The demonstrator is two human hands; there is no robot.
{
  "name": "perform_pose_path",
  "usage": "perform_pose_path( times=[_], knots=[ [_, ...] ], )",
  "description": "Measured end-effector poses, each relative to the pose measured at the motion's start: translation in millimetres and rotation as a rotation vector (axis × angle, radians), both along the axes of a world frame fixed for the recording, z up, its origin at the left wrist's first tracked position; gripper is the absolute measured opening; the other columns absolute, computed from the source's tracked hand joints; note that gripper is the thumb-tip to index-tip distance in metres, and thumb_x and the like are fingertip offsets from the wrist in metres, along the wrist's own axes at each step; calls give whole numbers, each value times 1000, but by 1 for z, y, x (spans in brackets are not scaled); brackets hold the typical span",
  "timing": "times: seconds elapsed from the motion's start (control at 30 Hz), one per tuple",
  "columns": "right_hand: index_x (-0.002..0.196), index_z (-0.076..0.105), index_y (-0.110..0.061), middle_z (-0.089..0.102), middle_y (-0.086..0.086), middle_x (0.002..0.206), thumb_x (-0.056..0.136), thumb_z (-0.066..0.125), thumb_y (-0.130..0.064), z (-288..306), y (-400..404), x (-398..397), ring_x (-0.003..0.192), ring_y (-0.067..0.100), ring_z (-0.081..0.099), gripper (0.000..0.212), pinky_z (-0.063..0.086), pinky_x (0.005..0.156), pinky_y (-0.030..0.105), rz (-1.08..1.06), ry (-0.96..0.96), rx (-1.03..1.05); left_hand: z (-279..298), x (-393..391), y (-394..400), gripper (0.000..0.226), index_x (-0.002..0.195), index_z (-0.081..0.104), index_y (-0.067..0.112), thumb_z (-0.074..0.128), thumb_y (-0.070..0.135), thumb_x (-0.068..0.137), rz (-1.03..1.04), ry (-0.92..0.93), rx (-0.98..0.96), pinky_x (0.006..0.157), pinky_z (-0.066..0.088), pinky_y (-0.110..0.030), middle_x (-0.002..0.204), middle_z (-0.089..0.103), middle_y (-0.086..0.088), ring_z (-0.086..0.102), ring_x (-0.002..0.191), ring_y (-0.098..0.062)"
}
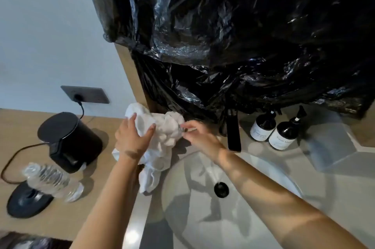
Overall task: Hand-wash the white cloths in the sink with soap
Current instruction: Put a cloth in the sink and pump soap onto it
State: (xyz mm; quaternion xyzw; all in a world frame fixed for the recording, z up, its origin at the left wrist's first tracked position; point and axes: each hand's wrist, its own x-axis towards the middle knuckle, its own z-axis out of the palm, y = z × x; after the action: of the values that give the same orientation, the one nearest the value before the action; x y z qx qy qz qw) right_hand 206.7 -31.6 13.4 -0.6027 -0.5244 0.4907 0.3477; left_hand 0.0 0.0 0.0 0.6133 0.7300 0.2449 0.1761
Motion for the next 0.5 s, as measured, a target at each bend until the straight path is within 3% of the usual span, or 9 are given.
perform_pose_path(
  times=[0.07, 0.13, 0.2, 0.3, 0.43, 0.5],
  knots=[
    [134, 54, -16, 50, 6, 131, 89, 67, -20, -5, 9, -17, 122, 20, 50, 46, 41, 99, 26, 43, -127, 70, -3, 0, 7, 68, 144, 43, 20, 58, 57, 88, -76, -38, -61, 107, 38, -48, 144, 47, -10, 45, 130, -32],
    [146, 38, -22, 32, 6, 148, 91, 66, -29, -12, 16, -36, 136, 18, 36, 63, 31, 111, 26, 77, -149, 61, -8, -2, 11, 42, 123, 62, 25, 58, 52, 90, -112, -39, 12, 92, 48, -45, 122, 60, -4, 57, 112, -26],
    [148, 32, -31, 29, 2, 151, 91, 64, -37, -19, 24, -46, 138, 18, 35, 66, 32, 114, 32, 79, -142, 9, -8, -4, 14, 24, 102, 70, 22, 58, 41, 93, -103, -76, 84, 77, 50, -39, 100, 62, 0, 61, 91, -21],
    [148, 31, -38, 31, 1, 150, 89, 63, -43, -20, 28, -47, 137, 21, 36, 67, 36, 112, 36, 94, -173, -31, -2, -8, 20, 20, 90, 70, 16, 57, 31, 96, -95, -143, 82, 71, 51, -39, 88, 64, -2, 60, 79, -21],
    [147, 13, -53, 5, -15, 157, 73, 74, -57, -15, 20, -51, 145, 14, 10, 95, 27, 116, 40, 220, -203, 39, 26, 0, 20, 19, 86, 68, 12, 60, 27, 96, -72, -525, 147, 71, 51, -30, 80, 67, -1, 61, 74, -14],
    [147, 11, -52, 11, -12, 155, 66, 75, -63, -14, 21, -60, 145, 17, 13, 103, 32, 114, 43, 182, -268, 80, 47, 8, 17, 16, 85, 67, 11, 63, 24, 94, -109, -609, 172, 70, 51, -22, 79, 68, -2, 61, 72, -9]
  ],
)
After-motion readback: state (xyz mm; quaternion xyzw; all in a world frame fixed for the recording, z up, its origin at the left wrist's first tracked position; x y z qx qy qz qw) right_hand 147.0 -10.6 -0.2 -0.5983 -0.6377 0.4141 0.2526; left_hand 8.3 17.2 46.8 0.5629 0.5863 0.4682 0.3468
